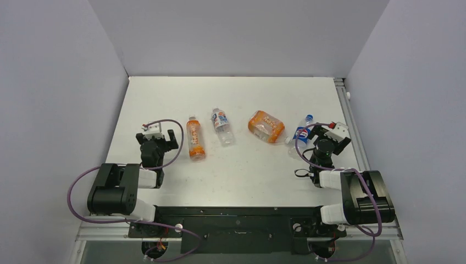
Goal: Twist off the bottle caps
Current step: Pick up the plastic bottle at the center of the board.
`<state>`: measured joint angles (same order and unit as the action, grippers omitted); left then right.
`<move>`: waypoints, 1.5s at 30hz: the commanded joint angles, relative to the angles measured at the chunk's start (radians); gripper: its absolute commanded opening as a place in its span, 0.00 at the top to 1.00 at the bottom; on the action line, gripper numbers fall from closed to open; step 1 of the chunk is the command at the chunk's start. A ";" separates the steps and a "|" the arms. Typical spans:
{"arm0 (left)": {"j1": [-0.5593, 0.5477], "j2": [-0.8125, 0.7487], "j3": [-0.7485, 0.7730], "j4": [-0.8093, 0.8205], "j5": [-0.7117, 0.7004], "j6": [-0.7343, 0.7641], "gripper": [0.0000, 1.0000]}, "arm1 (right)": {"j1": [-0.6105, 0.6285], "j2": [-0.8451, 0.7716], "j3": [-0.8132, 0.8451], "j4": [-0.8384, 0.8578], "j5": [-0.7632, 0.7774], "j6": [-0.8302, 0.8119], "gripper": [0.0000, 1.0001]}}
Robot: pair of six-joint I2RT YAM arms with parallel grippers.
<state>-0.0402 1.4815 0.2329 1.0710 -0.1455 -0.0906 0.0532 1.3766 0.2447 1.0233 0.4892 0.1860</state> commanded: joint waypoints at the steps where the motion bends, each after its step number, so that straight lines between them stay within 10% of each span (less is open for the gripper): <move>1: -0.004 -0.013 0.030 0.014 0.009 0.010 0.03 | -0.003 -0.012 -0.007 0.040 -0.010 -0.007 0.12; 13: 0.014 -0.024 0.036 0.004 0.043 0.006 0.04 | -0.001 -0.023 0.002 0.023 -0.010 -0.010 0.12; 22: 0.076 -0.172 0.569 -0.968 0.215 0.077 0.03 | 0.029 -0.048 0.564 -0.922 -0.063 0.013 0.12; 31: 0.053 -0.191 0.812 -1.451 0.326 0.068 0.03 | -0.050 -0.079 0.649 -0.935 -0.510 0.340 0.12; 45: -0.173 -0.029 0.886 -1.488 0.167 -0.068 0.03 | 0.060 -0.202 0.800 -1.126 -0.415 0.296 0.12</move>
<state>-0.1852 1.3945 1.0969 -0.4213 0.1032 -0.1101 0.1791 1.2156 0.9817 -0.0689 0.1303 0.4175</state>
